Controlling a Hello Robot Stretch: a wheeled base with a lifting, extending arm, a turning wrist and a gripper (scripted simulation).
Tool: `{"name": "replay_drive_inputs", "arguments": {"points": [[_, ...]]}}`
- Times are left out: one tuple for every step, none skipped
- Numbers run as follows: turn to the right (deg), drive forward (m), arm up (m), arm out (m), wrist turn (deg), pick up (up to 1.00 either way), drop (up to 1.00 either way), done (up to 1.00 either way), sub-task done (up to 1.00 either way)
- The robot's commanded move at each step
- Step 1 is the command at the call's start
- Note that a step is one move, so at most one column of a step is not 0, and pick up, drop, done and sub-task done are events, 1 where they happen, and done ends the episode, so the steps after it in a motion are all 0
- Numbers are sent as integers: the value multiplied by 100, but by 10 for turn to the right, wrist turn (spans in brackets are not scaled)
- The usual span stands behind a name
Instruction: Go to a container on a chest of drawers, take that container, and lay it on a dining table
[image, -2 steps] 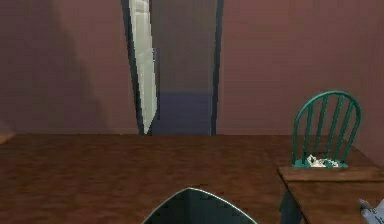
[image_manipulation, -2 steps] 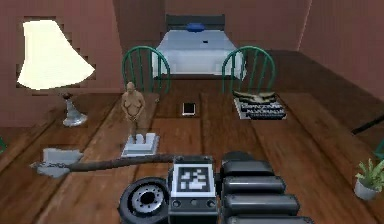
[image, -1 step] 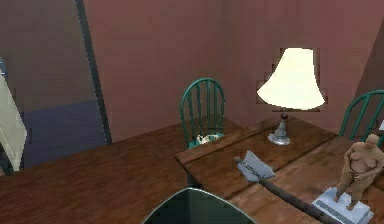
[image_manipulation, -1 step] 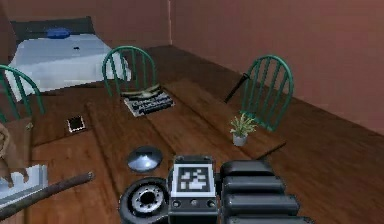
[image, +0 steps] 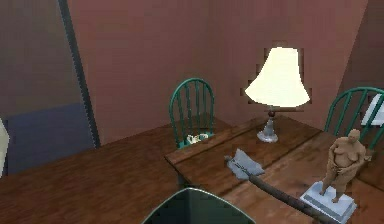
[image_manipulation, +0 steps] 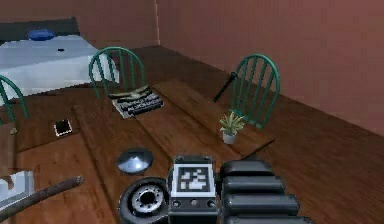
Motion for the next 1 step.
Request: {"name": "replay_drive_inputs", "arguments": {"points": [[0,0,0,48,0,0,0,0,0]]}}
